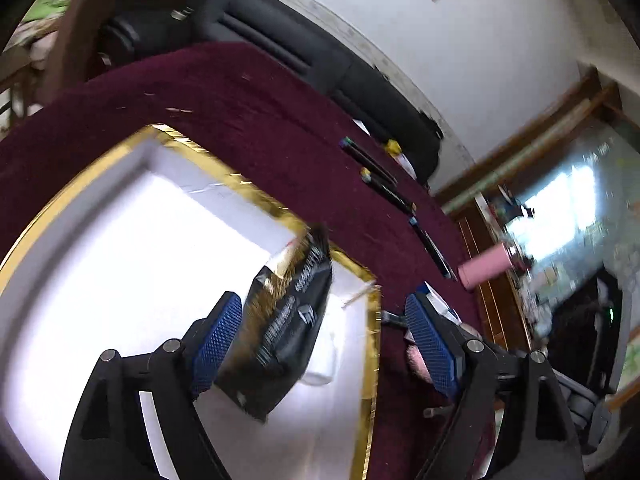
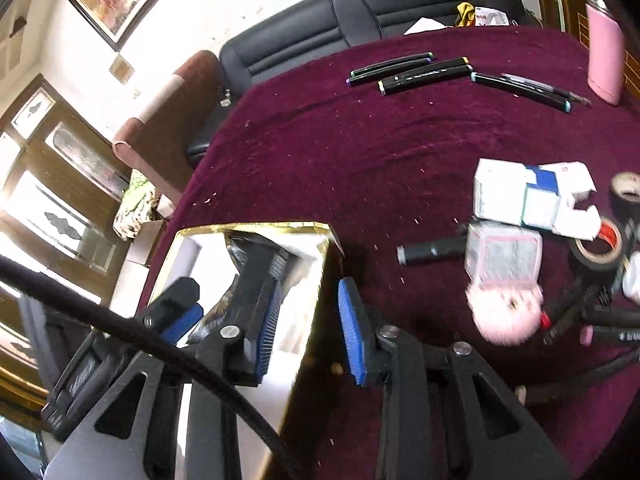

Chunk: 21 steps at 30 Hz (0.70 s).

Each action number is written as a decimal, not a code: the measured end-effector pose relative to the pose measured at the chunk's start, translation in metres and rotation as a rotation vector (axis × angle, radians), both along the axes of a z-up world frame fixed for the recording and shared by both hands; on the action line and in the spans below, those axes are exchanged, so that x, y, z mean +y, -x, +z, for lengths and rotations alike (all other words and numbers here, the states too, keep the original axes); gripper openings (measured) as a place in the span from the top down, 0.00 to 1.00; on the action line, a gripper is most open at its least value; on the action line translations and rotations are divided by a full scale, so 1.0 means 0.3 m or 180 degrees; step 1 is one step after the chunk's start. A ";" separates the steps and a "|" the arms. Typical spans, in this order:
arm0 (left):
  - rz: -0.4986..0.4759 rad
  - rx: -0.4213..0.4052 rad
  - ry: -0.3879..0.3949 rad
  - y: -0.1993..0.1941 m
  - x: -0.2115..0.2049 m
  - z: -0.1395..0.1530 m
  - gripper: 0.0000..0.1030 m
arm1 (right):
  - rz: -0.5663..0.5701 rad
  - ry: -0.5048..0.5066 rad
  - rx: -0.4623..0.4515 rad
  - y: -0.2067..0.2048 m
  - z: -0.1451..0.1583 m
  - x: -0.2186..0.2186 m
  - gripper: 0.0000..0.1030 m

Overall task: Organize objects
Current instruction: 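Carry the black packet into the tray with the left gripper while the right drops the bottle, then grasp the small white box with red-bordered label using the left gripper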

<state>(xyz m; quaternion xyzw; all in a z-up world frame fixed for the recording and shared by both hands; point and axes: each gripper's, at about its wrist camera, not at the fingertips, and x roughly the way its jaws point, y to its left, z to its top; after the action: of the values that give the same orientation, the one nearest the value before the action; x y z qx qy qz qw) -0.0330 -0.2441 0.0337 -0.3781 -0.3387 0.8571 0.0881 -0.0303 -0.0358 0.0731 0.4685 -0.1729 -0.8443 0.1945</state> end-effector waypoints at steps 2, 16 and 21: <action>0.0141 -0.0075 -0.0109 -0.035 -0.024 -0.041 0.23 | -0.0018 0.0093 -0.0025 -0.024 -0.012 0.022 0.69; 0.0316 0.0156 -0.0011 -0.216 0.019 0.005 0.23 | -0.0040 0.0339 0.0204 -0.228 0.010 0.182 0.68; 0.0260 0.0512 0.0650 -0.319 0.148 0.185 0.23 | -0.0231 0.0268 0.0452 -0.298 0.033 0.284 0.59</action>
<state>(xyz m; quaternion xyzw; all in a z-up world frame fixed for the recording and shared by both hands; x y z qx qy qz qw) 0.0627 -0.1996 0.0892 -0.3011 -0.2566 0.9175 0.0411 0.0591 0.0496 0.0830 0.3923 -0.2109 -0.8738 0.1950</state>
